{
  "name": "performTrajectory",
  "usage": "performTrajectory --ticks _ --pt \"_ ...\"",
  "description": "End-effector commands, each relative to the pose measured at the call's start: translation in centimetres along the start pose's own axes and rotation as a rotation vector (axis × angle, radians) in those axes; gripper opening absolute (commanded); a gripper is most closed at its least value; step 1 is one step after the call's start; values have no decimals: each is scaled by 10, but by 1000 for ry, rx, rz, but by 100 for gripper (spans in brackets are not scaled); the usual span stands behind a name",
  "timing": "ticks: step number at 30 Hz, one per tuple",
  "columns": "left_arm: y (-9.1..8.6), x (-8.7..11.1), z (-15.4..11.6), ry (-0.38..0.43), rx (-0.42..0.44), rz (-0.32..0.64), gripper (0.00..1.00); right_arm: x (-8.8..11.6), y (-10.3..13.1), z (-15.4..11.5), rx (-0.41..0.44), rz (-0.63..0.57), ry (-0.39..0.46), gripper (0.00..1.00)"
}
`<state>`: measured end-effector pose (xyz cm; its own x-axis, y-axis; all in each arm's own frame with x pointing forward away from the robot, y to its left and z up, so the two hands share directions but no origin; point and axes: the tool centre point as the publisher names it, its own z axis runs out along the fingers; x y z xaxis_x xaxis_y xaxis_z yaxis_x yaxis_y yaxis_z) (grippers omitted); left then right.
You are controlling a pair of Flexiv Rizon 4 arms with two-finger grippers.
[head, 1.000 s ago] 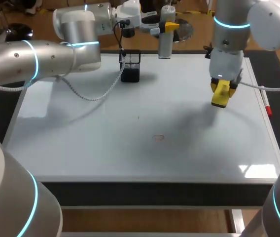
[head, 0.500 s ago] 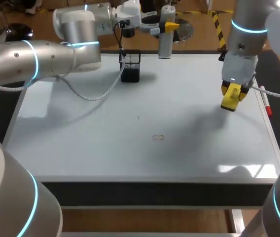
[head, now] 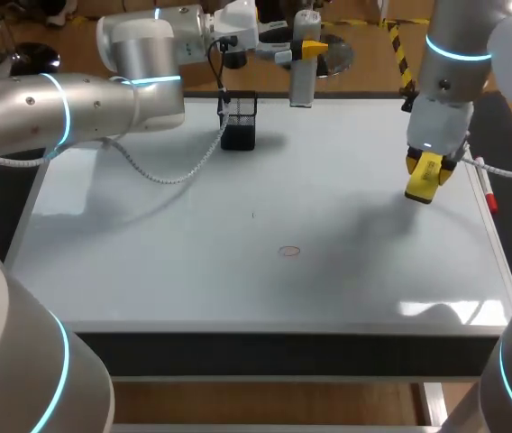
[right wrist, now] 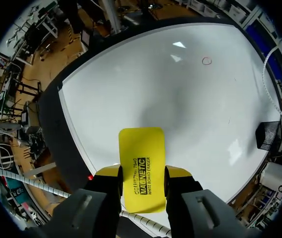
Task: Pick up the inspection probe, press it on each red-marked spot on the whiteboard one by one, put down the probe, pick up the eraser, and wipe off all the red marks.
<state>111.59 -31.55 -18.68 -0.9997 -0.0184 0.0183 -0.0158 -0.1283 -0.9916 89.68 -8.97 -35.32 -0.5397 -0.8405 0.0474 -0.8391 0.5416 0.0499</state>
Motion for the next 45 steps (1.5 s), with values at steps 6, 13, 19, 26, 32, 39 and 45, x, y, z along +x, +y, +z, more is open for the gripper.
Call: performTrajectory --ticks 6,13,19,26,32,39,45 --pt "2 8 1 8 -34 9 0 1 0 -1 3 -2 1 0" --pt "6 33 -7 22 0 0 0 1 0 -1 3 -2 1 0" --pt "8 61 -4 56 2 2 0 1 0 -1 3 -2 1 0" --pt "8 99 -4 104 16 10 0 1 0 -1 3 -2 1 0" --pt "8 131 -11 134 33 17 0 1 0 -1 3 -2 1 0" --pt "10 167 -24 181 58 16 0 1 0 -1 3 -2 1 0" --pt "15 196 -40 187 52 -6 0 1 0 -1 3 -2 1 0"
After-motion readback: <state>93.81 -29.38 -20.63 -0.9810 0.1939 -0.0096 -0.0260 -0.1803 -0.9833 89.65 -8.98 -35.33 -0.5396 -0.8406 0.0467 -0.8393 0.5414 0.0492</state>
